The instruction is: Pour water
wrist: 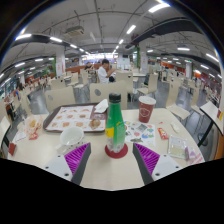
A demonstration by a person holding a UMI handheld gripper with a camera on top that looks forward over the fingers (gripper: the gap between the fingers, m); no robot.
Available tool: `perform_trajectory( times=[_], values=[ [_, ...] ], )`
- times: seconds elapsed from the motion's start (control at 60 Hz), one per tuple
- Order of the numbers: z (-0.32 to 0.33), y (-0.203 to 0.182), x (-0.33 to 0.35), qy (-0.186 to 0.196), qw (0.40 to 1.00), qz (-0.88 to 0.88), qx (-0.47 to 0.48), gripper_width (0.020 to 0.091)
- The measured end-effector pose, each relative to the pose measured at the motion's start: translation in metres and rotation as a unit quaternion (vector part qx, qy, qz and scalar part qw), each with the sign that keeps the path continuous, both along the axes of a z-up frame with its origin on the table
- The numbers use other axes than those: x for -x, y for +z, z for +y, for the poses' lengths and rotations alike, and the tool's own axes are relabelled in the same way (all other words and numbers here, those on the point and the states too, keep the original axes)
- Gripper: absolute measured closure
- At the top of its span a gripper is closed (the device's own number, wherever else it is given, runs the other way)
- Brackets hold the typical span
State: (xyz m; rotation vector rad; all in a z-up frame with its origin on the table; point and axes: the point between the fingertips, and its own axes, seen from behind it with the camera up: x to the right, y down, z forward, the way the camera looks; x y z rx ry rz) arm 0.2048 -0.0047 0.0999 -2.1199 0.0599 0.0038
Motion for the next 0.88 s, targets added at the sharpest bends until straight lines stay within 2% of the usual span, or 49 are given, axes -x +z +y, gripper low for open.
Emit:
perform_trajectory(
  times=[0.2, 0.367, 0.483, 0.617, 0.7, 0.783, 0.883],
  values=[
    [-0.092, 0.023, 0.094, 0.004, 0.998, 0.03, 0.054, 0.0249],
    [-0.136, 0.048, 0.177, 0.006, 0.996, 0.059, 0.07, 0.0252],
    [-0.152, 0.064, 0.226, 0.031, 0.996, 0.053, 0.07, 0.0252],
    [-0.164, 0.078, 0.258, 0.062, 0.996, 0.004, 0.065, 0.0251],
    [-0.173, 0.079, 0.28, 0.068, 0.995, 0.012, 0.076, 0.026],
    [-0.176, 0.076, 0.281, 0.051, 0.995, 0.007, 0.084, 0.0256],
    [-0.183, 0.077, 0.29, 0.066, 0.994, 0.007, 0.092, 0.0239]
  ],
)
